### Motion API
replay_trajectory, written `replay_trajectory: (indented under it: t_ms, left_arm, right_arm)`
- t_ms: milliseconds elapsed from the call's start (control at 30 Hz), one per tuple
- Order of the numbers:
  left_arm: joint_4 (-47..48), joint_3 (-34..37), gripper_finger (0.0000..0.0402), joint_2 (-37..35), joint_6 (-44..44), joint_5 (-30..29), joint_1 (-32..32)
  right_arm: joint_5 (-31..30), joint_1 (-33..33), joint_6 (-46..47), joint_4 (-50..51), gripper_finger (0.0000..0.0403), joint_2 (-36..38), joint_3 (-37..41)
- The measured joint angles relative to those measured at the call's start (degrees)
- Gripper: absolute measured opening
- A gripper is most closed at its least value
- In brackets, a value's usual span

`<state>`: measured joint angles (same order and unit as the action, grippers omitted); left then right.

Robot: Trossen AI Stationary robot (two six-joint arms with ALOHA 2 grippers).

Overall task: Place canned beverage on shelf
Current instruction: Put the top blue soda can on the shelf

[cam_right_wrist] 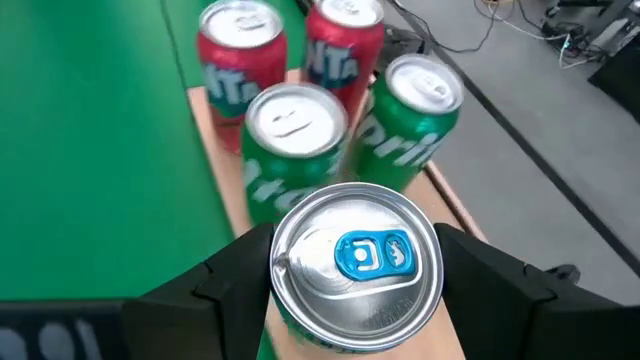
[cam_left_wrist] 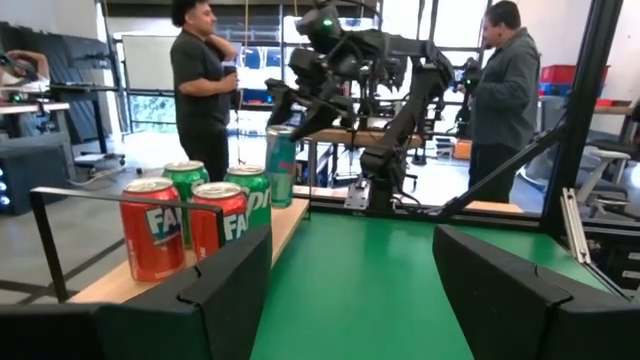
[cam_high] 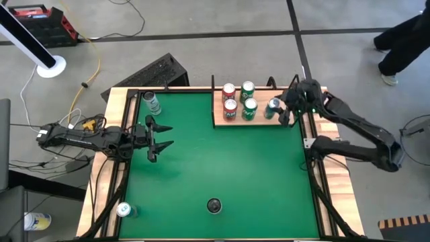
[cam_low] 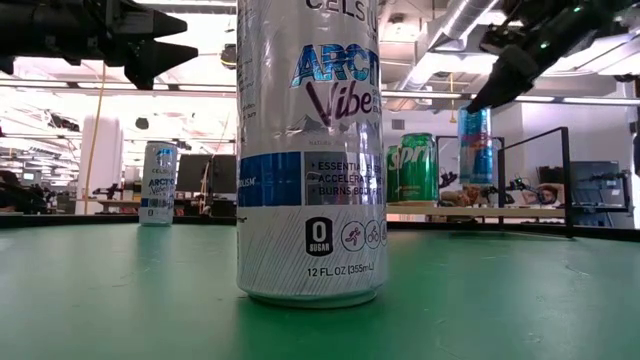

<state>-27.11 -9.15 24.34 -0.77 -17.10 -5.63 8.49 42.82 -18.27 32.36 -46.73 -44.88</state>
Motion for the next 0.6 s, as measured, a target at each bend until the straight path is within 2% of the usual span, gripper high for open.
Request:
replay_trajectory:
  t_ms: [367, 600]
  left_arm:
    - [0.2, 0.0, 0.0264, 0.0, 1.4, 0.0, 0.0]
    - [-0.3, 0.0, 0.0264, 0.0, 0.2, -1.4, 0.0]
  right_arm:
    - [13.9, 13.7, -10.1, -2.8, 0.0267, -15.9, -8.9]
    - [18.4, 19.5, -13.5, -5.5, 0.0267, -22.2, -10.9]
